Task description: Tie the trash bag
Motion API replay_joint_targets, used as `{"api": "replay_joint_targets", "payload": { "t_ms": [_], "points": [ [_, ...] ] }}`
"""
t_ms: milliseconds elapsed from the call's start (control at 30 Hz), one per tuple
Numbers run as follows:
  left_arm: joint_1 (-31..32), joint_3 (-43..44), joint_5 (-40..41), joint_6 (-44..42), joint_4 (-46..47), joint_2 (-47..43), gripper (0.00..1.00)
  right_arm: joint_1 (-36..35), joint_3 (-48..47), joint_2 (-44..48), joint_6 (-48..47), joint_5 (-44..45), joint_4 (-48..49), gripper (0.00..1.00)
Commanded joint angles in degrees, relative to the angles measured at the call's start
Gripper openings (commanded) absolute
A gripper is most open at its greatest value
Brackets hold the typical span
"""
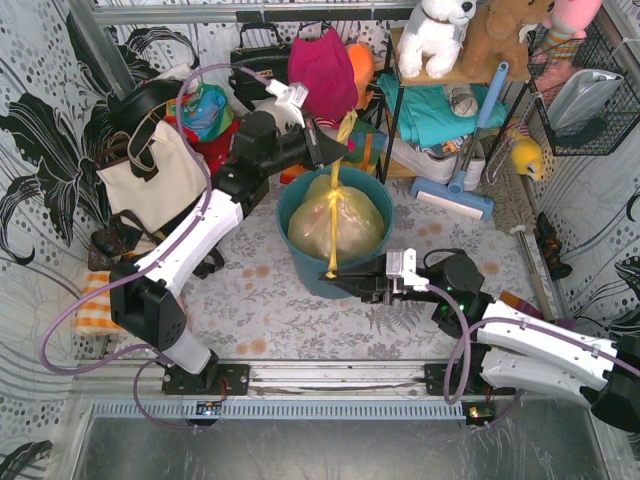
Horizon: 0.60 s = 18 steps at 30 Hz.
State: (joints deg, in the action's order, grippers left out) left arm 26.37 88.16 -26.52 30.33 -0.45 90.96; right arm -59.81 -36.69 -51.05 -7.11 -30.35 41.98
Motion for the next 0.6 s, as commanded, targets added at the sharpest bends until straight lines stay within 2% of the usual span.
{"api": "replay_joint_targets", "payload": {
  "t_ms": [0, 233, 367, 567],
  "points": [
    [-1.6, -6.7, 8.9, -3.2, 8.8, 1.3, 0.0, -2.2, 5.9, 1.6, 6.1, -3.6, 6.5, 0.0],
    [-1.4, -11.2, 10.4, -4.3, 12.6, 1.5, 0.0, -2.2, 6.8, 2.2, 6.2, 0.2, 7.4, 0.0],
    [-0.2, -11.2, 9.6, -5.9, 14.6, -1.4, 0.0, -2.2, 1.1, 1.6, 2.1, 6.9, 2.6, 0.0],
    [4.4, -9.1, 6.8, -9.6, 15.6, -6.8, 0.0, -2.2, -7.5, -3.5, -5.6, 17.3, 4.5, 0.0]
  ]
}}
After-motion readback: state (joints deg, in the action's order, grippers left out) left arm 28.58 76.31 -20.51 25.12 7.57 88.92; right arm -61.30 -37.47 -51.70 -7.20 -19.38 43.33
